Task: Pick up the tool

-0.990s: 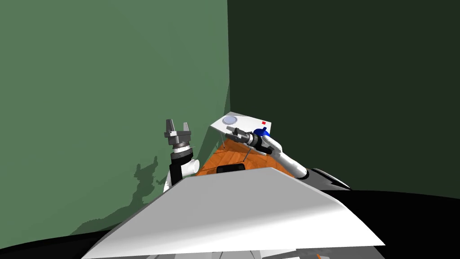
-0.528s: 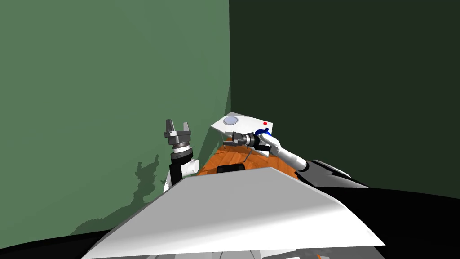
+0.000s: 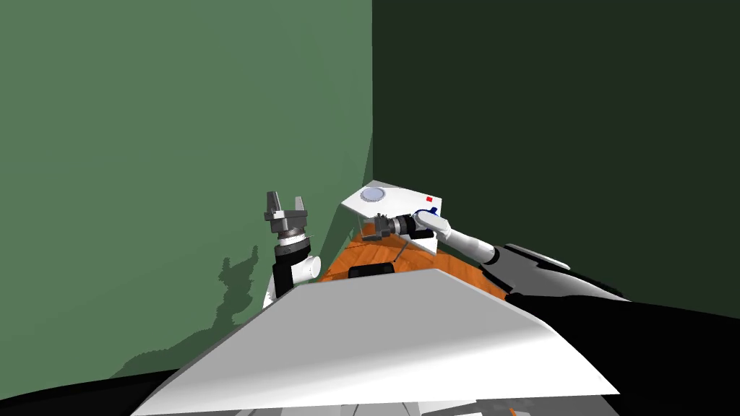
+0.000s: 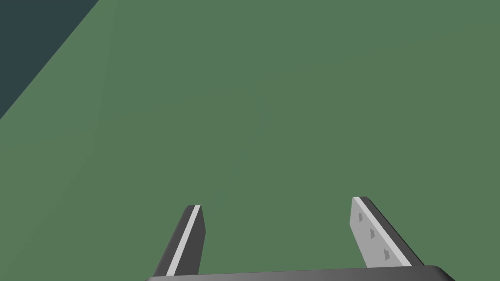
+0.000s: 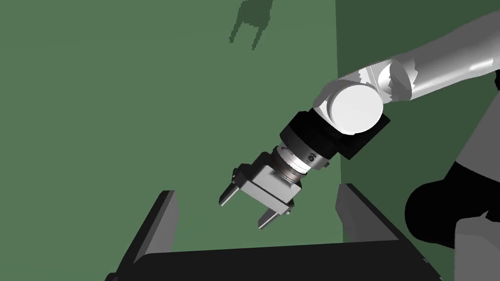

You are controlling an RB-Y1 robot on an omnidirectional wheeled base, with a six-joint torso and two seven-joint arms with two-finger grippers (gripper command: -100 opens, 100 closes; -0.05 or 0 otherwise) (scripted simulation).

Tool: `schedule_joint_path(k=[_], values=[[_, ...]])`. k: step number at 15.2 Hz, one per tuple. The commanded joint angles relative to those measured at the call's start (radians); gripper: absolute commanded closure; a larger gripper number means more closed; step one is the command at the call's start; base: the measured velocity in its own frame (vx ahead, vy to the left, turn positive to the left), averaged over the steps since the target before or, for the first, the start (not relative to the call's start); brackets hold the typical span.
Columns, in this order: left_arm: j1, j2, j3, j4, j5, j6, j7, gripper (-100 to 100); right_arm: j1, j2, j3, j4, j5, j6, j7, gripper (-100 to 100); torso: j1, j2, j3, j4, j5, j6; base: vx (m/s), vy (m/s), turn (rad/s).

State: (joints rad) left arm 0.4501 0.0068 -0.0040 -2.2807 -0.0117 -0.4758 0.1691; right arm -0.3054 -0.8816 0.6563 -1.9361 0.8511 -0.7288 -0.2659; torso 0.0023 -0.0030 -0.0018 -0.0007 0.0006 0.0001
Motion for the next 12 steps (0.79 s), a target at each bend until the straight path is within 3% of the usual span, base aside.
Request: schedule_joint_path(k=[1, 3, 4, 6, 7, 9, 10, 11, 12], values=[[0.0, 0.0, 0.0, 0.0, 0.0, 0.0, 0.0, 0, -0.05, -0.048, 0.05, 0.02, 0.05, -0.008, -0.016, -100, 0.0, 0.0, 0.0, 0.0, 0.0, 0.0, 0.041, 0.031, 0.007], [0.0, 0.0, 0.0, 0.0, 0.0, 0.0, 0.0, 0, -0.053, -0.048, 0.054, 0.02, 0.08, -0.008, -0.016, -100, 0.0, 0.0, 0.0, 0.0, 0.0, 0.0, 0.038, 0.026, 0.003], [0.0, 0.0, 0.0, 0.0, 0.0, 0.0, 0.0, 0, -0.089, -0.086, 0.095, 0.046, 0.111, -0.02, -0.026, -100, 0.0, 0.0, 0.0, 0.0, 0.0, 0.0, 0.034, 0.035, 0.013], [0.0, 0.0, 0.0, 0.0, 0.0, 0.0, 0.0, 0, -0.1, -0.086, 0.099, 0.046, 0.141, -0.02, -0.026, -100, 0.001, 0.0, 0.0, 0.0, 0.0, 0.0, 0.028, 0.037, 0.002], [0.0, 0.0, 0.0, 0.0, 0.0, 0.0, 0.0, 0, -0.137, -0.122, 0.144, 0.071, 0.174, -0.032, -0.037, -100, 0.0, 0.0, 0.0, 0.0, 0.0, 0.0, 0.033, 0.033, 0.01], [0.0, 0.0, 0.0, 0.0, 0.0, 0.0, 0.0, 0, -0.146, -0.122, 0.144, 0.071, 0.2, -0.032, -0.037, -100, 0.0, 0.0, 0.0, 0.0, 0.0, 0.0, 0.033, 0.03, 0.005], [0.0, 0.0, 0.0, 0.0, 0.0, 0.0, 0.0, 0, -0.187, -0.158, 0.188, 0.095, 0.235, -0.043, -0.047, -100, 0.0, 0.0, 0.0, 0.0, 0.0, 0.0, 0.031, 0.035, 0.009], [0.0, 0.0, 0.0, 0.0, 0.0, 0.0, 0.0, 0, -0.191, -0.158, 0.189, 0.095, 0.257, -0.043, -0.047, -100, 0.0, 0.0, 0.0, 0.0, 0.0, 0.0, 0.036, 0.037, 0.008], [0.0, 0.0, 0.0, 0.0, 0.0, 0.0, 0.0, 0, -0.23, -0.191, 0.226, 0.119, 0.282, -0.055, -0.058, -100, 0.0, 0.0, 0.0, 0.0, 0.0, 0.0, 0.053, 0.041, 0.014]])
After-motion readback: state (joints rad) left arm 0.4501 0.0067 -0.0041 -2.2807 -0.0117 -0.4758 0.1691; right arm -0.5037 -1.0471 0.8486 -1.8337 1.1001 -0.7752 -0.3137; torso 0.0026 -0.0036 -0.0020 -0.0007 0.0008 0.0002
